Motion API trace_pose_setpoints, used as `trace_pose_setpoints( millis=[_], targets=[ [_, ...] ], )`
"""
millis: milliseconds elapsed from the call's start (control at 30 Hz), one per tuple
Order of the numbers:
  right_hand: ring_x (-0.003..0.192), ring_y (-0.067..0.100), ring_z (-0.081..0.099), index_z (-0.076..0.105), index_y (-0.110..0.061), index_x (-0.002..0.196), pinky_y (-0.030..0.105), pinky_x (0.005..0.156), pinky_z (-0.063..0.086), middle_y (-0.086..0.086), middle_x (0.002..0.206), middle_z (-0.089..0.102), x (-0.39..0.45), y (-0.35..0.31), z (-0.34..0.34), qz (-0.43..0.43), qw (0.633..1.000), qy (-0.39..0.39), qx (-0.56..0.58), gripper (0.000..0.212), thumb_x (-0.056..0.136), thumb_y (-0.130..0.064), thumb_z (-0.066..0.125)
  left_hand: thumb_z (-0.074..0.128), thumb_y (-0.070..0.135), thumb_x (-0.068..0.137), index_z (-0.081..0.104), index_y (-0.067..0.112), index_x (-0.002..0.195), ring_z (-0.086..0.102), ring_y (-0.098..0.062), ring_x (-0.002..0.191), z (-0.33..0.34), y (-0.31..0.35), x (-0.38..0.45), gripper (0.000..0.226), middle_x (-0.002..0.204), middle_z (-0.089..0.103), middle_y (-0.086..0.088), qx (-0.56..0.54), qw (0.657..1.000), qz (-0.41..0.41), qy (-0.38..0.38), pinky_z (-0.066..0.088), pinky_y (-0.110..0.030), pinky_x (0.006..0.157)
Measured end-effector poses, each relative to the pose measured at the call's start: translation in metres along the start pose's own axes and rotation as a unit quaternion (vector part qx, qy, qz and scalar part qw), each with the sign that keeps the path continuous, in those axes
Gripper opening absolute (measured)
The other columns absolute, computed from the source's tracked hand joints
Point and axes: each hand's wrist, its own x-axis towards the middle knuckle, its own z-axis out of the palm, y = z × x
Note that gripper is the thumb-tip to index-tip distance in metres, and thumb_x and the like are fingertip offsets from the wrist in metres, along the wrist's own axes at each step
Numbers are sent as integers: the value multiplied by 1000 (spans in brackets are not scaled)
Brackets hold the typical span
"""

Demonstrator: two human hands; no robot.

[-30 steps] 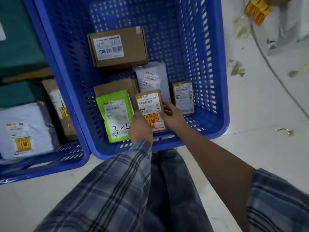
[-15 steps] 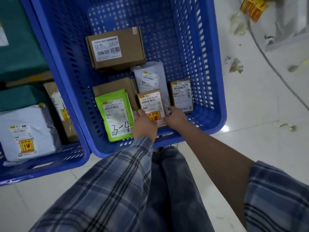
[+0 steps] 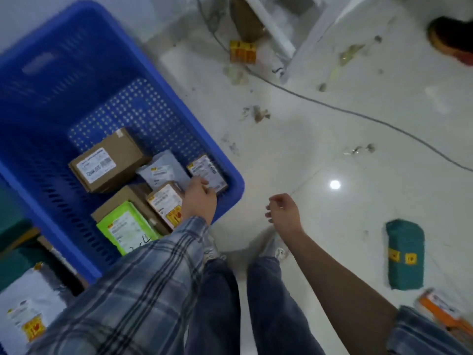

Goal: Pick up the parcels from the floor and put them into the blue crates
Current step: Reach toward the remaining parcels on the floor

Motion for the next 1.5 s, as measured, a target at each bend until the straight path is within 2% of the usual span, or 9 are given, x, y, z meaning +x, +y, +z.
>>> trace_pose_setpoints(
  millis=[167, 400, 533, 667, 967, 1100, 1233, 1333, 1500],
  targets=[
    [58, 18, 54, 48, -5, 103, 26, 55, 44, 7, 74, 55, 17, 62, -94, 137, 989, -26, 44, 12, 94, -12, 46, 46, 16, 94, 56, 4, 108, 60, -33, 101, 84, 50, -23, 20, 108, 63, -18, 52, 992, 70, -89, 47, -35, 84],
    [60, 20, 55, 47, -4, 105, 28, 56, 46, 9, 75, 56, 16, 172, -203, 240, 953, 19, 182, 12, 95, -12, 44, 44, 16, 94, 56, -1, 99, 63, -40, 100, 213, 30, -65, 22, 105, 64, -26, 196, 947, -50, -248, 50, -43, 89],
    [58, 21, 52, 47, -1, 99, 28, 54, 44, 11, 73, 53, 7, 226, -274, 277, 923, 54, 263, 9, 96, -8, 42, 45, 9, 93, 53, 0, 81, 57, -28, 70, 264, 46, -113, 17, 70, 57, -15, 215, 937, -132, -241, 50, -37, 72],
    [61, 21, 53, 47, 0, 100, 29, 57, 45, 11, 76, 55, 2, 269, -339, 301, 893, 97, 321, 12, 96, -11, 44, 44, 8, 95, 48, 4, 72, 48, -22, 55, 320, 96, -149, 23, 69, 53, -12, 204, 931, -149, -263, 39, -25, 52],
    [65, 20, 55, 48, -2, 99, 28, 59, 47, 12, 83, 58, 19, 339, -421, 321, 841, 158, 406, 11, 94, -10, 45, 46, 9, 95, 51, 7, 85, 48, -17, 57, 461, 236, -197, 11, 70, 53, -7, 244, 904, 85, -341, 39, -25, 52],
    [63, 20, 54, 48, -4, 95, 28, 58, 45, 12, 82, 58, 21, 354, -418, 357, 808, 153, 443, 6, 93, -9, 45, 47, 11, 93, 52, 9, 76, 52, -23, 58, 501, 239, -180, 17, 73, 57, -13, 325, 873, 100, -349, 43, -27, 57],
    [61, 21, 53, 48, -4, 92, 28, 57, 44, 13, 79, 57, 24, 362, -408, 392, 783, 137, 463, 5, 93, -9, 46, 48, 24, 85, 53, 6, 87, 63, -42, 100, 527, 219, -136, 19, 108, 64, -30, 459, 814, 65, -349, 51, -49, 90],
    [59, 20, 45, 47, -5, 93, 24, 52, 34, 14, 79, 51, 42, 383, -415, 402, 795, 102, 443, 3, 92, -7, 45, 49, 23, 88, 49, 13, 82, 60, -43, 105, 540, 221, -122, 12, 112, 62, -28, 495, 794, 84, -344, 50, -50, 92],
    [85, 25, 51, 53, -4, 95, 30, 67, 43, 16, 96, 55, 76, 446, -459, 413, 761, 217, 451, 8, 94, -11, 49, 47, 19, 93, 48, 11, 124, 57, -29, 93, 583, 257, -121, 31, 106, 58, -11, 553, 729, 192, -355, 46, -34, 89]
  ],
)
